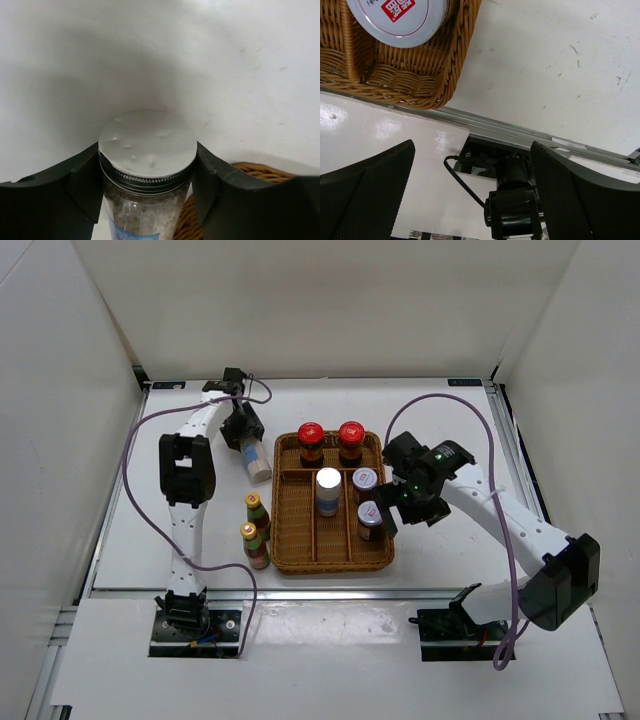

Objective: Organize the condiment bottles

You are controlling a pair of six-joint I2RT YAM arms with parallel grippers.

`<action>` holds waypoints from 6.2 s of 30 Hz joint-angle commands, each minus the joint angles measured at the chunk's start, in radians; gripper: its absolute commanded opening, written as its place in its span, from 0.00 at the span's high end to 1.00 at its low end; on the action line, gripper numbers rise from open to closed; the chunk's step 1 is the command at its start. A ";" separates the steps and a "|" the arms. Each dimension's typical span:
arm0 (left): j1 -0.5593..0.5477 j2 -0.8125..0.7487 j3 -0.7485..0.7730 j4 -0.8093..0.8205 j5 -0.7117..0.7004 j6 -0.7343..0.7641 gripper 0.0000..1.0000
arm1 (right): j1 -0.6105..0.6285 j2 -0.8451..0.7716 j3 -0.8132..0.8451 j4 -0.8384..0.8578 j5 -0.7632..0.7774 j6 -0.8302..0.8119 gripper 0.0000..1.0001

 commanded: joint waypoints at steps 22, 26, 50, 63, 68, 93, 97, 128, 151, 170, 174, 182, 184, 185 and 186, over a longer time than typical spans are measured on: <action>-0.168 -0.660 -0.053 0.021 -0.214 -0.012 0.89 | -0.002 0.016 0.030 0.014 0.077 0.001 0.00; -0.313 -0.766 -0.131 0.059 -0.361 0.077 0.89 | -0.002 -0.006 0.010 0.014 0.086 0.023 0.00; -1.016 -1.183 -1.116 1.390 -0.493 0.552 0.89 | -0.012 -0.309 0.041 -0.136 0.062 0.144 0.00; -1.090 -1.123 -1.424 1.800 -0.386 0.715 0.89 | -0.012 -0.348 0.082 -0.179 -0.026 0.124 0.00; -1.099 -1.073 -1.499 1.930 -0.407 0.697 0.89 | -0.012 -0.380 0.082 -0.188 -0.061 0.115 0.00; -1.120 -1.056 -1.694 1.971 -0.449 0.540 0.54 | -0.012 -0.409 0.045 -0.179 -0.113 0.104 0.00; -1.120 -1.065 -1.703 1.961 -0.449 0.531 0.51 | -0.012 -0.418 0.034 -0.179 -0.113 0.104 0.00; -1.079 -1.330 -0.805 0.525 -0.858 0.342 0.00 | -0.012 -0.325 0.082 -0.147 -0.110 0.139 0.00; -0.783 -1.591 -1.203 0.160 -0.527 -0.009 0.00 | -0.012 0.005 0.134 0.037 -0.161 -0.005 0.00; -0.481 -1.291 -1.196 0.380 -0.302 0.143 0.72 | -0.021 0.027 0.114 0.047 -0.156 -0.052 0.00; -0.471 -1.300 -1.160 0.380 -0.335 0.152 0.89 | -0.021 0.026 0.105 0.047 -0.145 -0.062 0.00; -0.471 -1.305 -0.894 0.417 -0.481 0.279 0.89 | -0.021 0.046 0.123 0.056 -0.136 -0.062 0.00; -0.471 -1.256 -0.808 0.417 -0.481 0.306 0.89 | -0.021 0.057 0.123 0.056 -0.145 -0.062 0.00; -0.471 -1.240 -0.785 0.427 -0.460 0.315 0.89 | -0.021 0.057 0.123 0.056 -0.145 -0.071 0.00; -0.471 -1.226 -0.756 0.427 -0.446 0.315 0.89 | -0.021 0.057 0.123 0.056 -0.145 -0.071 0.00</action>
